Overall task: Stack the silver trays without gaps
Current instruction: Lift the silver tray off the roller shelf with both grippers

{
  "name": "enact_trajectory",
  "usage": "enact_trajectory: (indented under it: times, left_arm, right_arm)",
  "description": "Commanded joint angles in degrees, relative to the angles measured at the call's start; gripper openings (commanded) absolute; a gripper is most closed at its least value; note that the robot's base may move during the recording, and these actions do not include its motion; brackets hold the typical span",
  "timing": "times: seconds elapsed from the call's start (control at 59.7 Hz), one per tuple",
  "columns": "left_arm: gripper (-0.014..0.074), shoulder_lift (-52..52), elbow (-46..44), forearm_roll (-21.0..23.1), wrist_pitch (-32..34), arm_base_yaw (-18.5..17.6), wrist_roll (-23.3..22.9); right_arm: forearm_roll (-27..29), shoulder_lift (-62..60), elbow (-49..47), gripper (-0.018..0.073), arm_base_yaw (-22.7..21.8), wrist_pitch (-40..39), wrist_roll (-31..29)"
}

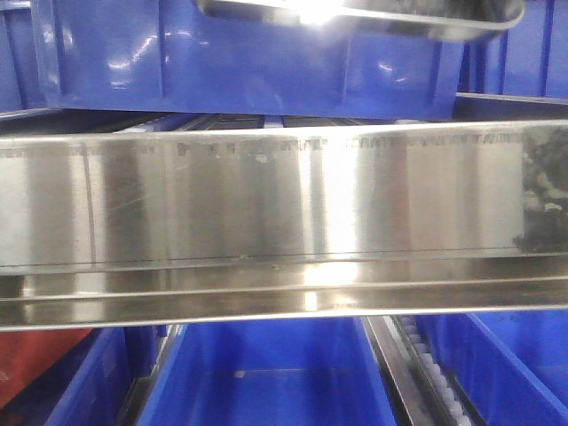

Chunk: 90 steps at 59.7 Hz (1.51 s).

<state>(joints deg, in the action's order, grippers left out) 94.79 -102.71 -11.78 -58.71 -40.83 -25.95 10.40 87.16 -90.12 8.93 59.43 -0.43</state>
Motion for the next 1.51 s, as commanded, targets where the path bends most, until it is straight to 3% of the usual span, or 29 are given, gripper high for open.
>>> enact_trajectory:
  times: [0.0, 0.235, 0.469, 0.955, 1.491]
  left_arm:
    - [-0.0019, -1.31, -0.43, 2.13, 6.18, -0.44, 0.29]
    - [-0.0019, -1.67, -0.43, 1.89, 10.65, -0.44, 0.29]
    - [-0.0019, -1.67, -0.43, -1.21, 16.08, -0.44, 0.29]
    - [-0.0019, -3.51, -0.43, -1.5, 24.73, -0.44, 0.29]
    - [-0.0019, -5.03, -0.43, -1.54, 25.25, -0.44, 0.29]
  right_arm:
    - [2.39, -2.35, -0.68, -0.008, 0.4, -3.33, -1.5]
    - [2.39, -5.65, -1.62, -0.008, 0.4, -11.44, -1.5]
    - [2.39, -6.1, -2.41, -0.008, 0.4, -18.2, -1.5]
    - [2.51, -6.1, -2.41, -0.008, 0.4, -24.83, -1.5]
    - [3.96, -5.99, -2.41, -0.008, 0.4, -27.96, -1.5]
